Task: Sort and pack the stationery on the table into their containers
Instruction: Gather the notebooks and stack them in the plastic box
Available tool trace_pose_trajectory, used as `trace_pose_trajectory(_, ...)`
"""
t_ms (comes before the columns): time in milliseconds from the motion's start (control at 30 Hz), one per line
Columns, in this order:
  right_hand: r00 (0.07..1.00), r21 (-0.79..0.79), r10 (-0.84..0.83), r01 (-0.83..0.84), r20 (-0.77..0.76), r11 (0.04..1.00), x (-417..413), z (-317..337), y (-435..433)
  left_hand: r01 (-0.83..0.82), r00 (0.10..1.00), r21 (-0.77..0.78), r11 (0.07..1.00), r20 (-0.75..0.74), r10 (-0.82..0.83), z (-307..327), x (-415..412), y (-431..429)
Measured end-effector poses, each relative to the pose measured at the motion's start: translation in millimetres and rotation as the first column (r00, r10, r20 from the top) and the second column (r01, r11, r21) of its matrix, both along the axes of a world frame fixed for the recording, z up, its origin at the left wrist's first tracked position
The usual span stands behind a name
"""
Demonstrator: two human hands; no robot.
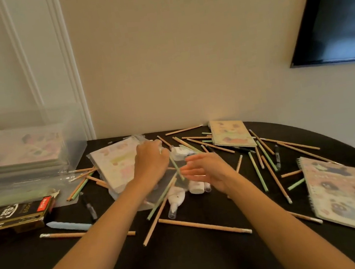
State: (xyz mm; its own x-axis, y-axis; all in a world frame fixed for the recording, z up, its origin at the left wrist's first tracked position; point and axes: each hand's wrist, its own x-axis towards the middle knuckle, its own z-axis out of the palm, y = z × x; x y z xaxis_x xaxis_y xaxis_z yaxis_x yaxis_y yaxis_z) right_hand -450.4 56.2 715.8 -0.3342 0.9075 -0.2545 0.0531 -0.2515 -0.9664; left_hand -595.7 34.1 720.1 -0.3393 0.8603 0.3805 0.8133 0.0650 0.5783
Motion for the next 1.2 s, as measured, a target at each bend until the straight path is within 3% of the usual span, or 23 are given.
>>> trace_pose_trajectory(167, 0.964, 0.126, -0.265, 0.266, -0.021, 0.956, 87.0, 3.4, -6.7, 0.103, 0.992, 0.113, 0.988, 0.061, -0.110, 11.2, 96.4, -1.7)
trace_pose_trajectory(267, 0.883, 0.177, -0.468, 0.458, 0.022, 0.871, 145.0, -7.2, -1.3, 0.229, 0.959, 0.055, 0.972, 0.156, -0.234, 5.0, 151.8, -0.5)
trace_pose_trajectory(433, 0.616, 0.413, -0.729, 0.605, 0.298, 0.681, 245.1, -31.8, -7.2, 0.446, 0.878, -0.192, 0.874, 0.283, -0.386, -11.8, 237.2, 0.8)
trace_pose_trajectory(533, 0.446, 0.464, -0.750, 0.596, 0.488, 0.656, 293.5, -47.9, -10.3, 0.470, 0.872, -0.330, 0.818, 0.314, -0.375, -20.9, 276.8, 9.5)
trace_pose_trajectory(600, 0.387, 0.410, -0.704, 0.607, 0.595, 0.681, 317.8, -55.8, -14.0, 0.465, 0.877, -0.421, 0.779, 0.341, -0.339, -28.5, 297.8, 16.6)
trace_pose_trajectory(700, 0.424, 0.364, -0.646, 0.573, 0.635, 0.734, 331.7, -66.8, -20.1, 0.453, 0.887, -0.515, 0.728, 0.341, -0.310, -36.1, 315.2, 21.4)
trace_pose_trajectory(800, 0.418, 0.401, -0.656, 0.549, 0.628, 0.733, 330.0, -73.7, -20.4, 0.433, 0.883, -0.509, 0.744, 0.408, -0.234, -37.6, 322.1, 22.4)
trace_pose_trajectory(867, 0.410, 0.418, -0.673, 0.553, 0.616, 0.720, 327.8, -75.4, -19.3, 0.462, 0.803, -0.468, 0.753, 0.581, -0.132, -37.5, 327.5, 23.4)
trace_pose_trajectory(967, 0.431, 0.407, -0.688, 0.577, 0.584, 0.708, 326.4, -75.8, -17.0, 0.588, 0.561, -0.351, 0.729, 0.826, -0.055, -36.2, 339.0, 19.9)
trace_pose_trajectory(1067, 0.496, 0.360, -0.703, 0.619, 0.509, 0.698, 327.2, -75.0, -16.8, 0.581, 0.493, -0.222, 0.783, 0.862, -0.121, -35.6, 345.3, 16.4)
trace_pose_trajectory(1200, 0.609, 0.285, -0.763, 0.708, 0.218, 0.646, 323.7, -66.4, -20.9, 0.577, 0.443, -0.041, 0.815, 0.854, -0.271, -23.2, 332.9, 13.1)
